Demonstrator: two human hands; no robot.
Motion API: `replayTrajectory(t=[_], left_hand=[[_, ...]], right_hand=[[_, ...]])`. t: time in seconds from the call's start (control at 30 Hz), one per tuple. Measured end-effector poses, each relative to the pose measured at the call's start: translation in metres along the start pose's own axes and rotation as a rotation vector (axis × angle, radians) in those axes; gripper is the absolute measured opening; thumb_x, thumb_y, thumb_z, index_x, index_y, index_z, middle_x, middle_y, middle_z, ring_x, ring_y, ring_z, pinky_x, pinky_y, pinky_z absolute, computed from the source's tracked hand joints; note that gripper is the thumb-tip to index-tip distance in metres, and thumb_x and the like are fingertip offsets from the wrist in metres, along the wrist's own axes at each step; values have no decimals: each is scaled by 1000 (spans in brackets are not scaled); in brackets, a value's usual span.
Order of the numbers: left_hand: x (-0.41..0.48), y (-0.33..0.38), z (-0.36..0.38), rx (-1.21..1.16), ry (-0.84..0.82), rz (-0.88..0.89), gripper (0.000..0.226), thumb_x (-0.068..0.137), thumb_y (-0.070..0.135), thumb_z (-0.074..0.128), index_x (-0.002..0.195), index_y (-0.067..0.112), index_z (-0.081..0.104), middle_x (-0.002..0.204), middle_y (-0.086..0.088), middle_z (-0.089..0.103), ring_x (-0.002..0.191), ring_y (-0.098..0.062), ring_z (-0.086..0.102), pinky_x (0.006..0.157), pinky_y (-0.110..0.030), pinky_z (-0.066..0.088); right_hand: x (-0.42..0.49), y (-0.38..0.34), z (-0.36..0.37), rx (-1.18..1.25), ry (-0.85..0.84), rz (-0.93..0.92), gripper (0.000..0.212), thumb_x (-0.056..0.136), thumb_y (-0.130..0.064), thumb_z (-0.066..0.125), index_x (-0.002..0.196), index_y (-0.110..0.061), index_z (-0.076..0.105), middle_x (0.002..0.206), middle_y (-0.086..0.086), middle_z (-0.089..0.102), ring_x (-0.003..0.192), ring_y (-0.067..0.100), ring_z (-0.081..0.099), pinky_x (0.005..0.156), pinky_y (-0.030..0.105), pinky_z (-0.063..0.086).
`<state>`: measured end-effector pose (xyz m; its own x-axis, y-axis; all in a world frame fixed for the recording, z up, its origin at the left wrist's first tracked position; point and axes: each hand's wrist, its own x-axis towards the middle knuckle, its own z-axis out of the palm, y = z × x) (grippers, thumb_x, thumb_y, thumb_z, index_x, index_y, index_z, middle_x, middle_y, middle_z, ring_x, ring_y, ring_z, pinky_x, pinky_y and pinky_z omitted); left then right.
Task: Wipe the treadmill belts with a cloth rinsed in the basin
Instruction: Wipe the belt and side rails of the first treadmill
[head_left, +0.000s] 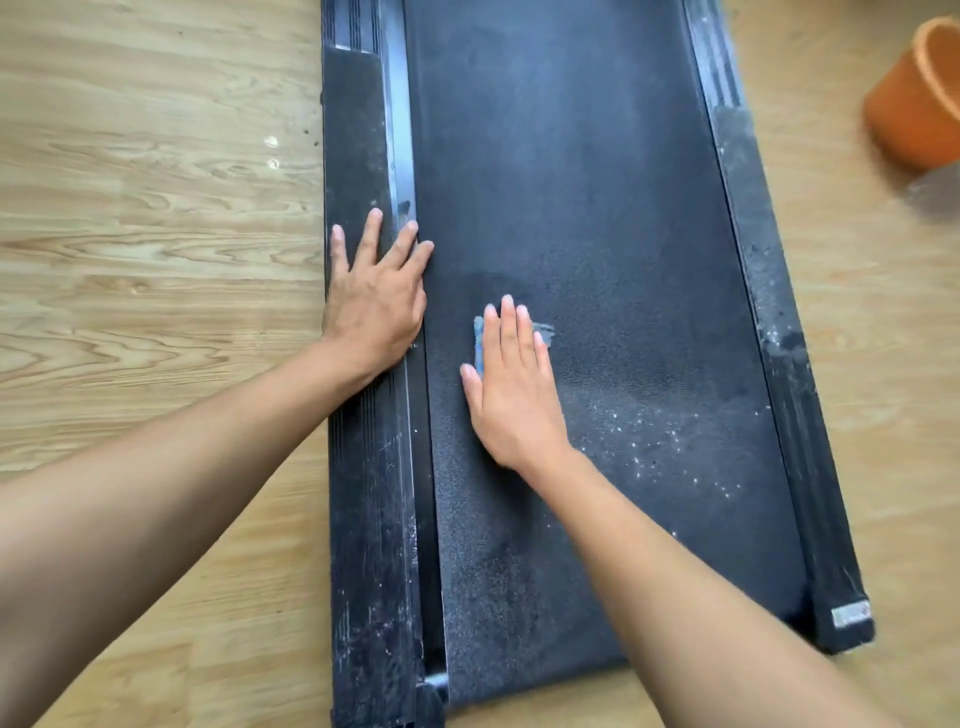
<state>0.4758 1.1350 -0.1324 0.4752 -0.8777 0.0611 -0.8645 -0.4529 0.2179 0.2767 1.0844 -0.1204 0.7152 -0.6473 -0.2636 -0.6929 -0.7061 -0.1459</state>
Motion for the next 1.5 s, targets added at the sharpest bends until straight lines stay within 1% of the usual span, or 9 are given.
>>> replayTrajectory(t=[0.1,0.2,0.6,0.77,0.9,1.1,1.23,1.4,1.5], left_hand=[[-1,21,-1,24,-88,-98,66,108,52,28,162,15,32,175,0,17,161,-42,-1,120,-76,-2],[-7,24,9,168,-79,-60,81,104,63,21,166,11,21,176,-2,10,159,-48,-4,117,-81,6],[-5,26,7,175,-94,-42,83,101,60,29,163,6,26,174,-7,17,158,-51,0,115,-82,8],[-6,26,4,164,-119,-41,81,102,60,31,163,6,27,174,-7,16,158,-50,0,116,-82,7],[-5,24,9,150,-80,-42,81,102,60,32,162,6,27,174,-7,16,158,-50,-1,117,-82,5],[-5,27,12,147,-56,-51,78,103,56,32,162,6,25,175,-10,12,158,-51,1,116,-83,3],[-6,25,12,132,-26,81,64,109,48,33,164,15,26,176,-1,8,162,-34,3,116,-83,4],[-6,22,12,110,-40,97,62,110,47,30,163,16,29,174,3,18,162,-28,7,120,-78,2],[-5,23,14,106,-22,96,61,110,47,29,163,15,29,174,2,19,162,-29,9,120,-78,2]], right_hand=[[-128,6,31,-1,-59,17,73,109,-46,26,167,-10,0,175,9,-15,162,24,-12,129,45,7],[-197,10,52,-56,-49,31,79,105,-54,34,166,-7,18,175,12,4,162,29,11,123,46,19],[74,39,-17,-32,65,72,75,110,-53,27,168,-12,3,176,9,-5,162,22,-6,131,46,6],[-95,51,23,-39,-16,52,73,110,-50,21,167,-11,-2,175,8,-14,162,24,-12,131,47,8],[-215,42,51,-31,-46,104,77,109,-54,26,167,-8,6,175,12,-1,162,31,9,126,47,12],[-42,51,11,7,54,134,88,104,-67,28,168,-12,3,176,7,-7,162,21,-11,131,45,1],[39,60,-19,12,54,130,91,103,-70,29,168,-13,1,176,6,-8,162,20,-10,131,47,2],[-103,76,12,6,-6,88,85,106,-65,28,168,-15,-3,175,2,-16,161,19,-15,131,43,-1],[-230,75,38,-9,-71,133,82,107,-64,24,167,-11,6,176,3,-10,163,27,0,130,42,2]])
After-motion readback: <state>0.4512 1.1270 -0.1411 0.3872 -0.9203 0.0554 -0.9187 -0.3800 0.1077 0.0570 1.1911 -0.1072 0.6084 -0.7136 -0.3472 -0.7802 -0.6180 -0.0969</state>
